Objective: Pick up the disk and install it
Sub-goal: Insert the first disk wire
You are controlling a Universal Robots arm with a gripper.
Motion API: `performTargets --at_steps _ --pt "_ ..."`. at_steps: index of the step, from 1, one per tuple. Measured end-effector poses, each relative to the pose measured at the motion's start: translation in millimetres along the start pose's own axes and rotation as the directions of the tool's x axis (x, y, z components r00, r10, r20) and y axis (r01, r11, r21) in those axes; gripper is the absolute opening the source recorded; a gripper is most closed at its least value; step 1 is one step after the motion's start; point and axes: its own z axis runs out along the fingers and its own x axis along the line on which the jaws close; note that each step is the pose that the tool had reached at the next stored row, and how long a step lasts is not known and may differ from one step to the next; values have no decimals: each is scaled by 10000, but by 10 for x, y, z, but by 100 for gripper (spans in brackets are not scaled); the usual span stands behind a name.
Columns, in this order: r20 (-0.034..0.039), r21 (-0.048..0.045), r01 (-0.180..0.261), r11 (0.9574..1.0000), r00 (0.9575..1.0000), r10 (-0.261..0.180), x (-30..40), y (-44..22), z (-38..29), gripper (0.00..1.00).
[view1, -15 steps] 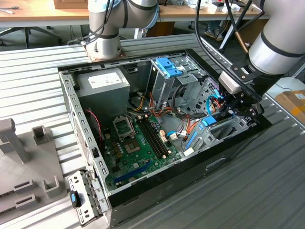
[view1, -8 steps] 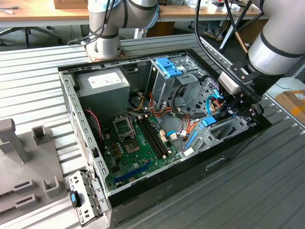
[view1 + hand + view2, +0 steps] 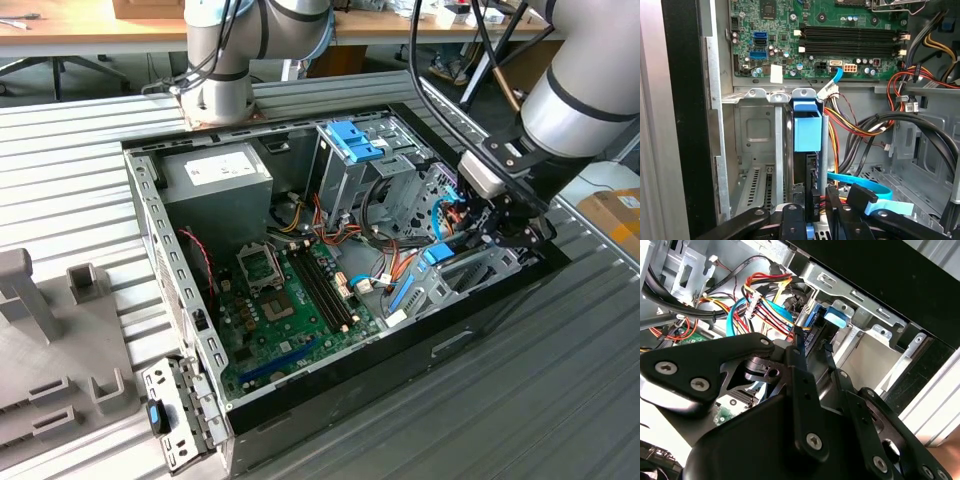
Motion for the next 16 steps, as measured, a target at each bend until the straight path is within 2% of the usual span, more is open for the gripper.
performTargets --at_steps 2,4,6,16 --pt "-1 0 0 10000 10000 0 -5 -8 -47 31" --pt "-1 0 0 10000 10000 0 -17 -26 -151 31" --pt "-1 -1 0 10000 10000 0 -19 -30 -177 31" --pt "2 0 0 10000 10000 0 -21 -52 -166 31"
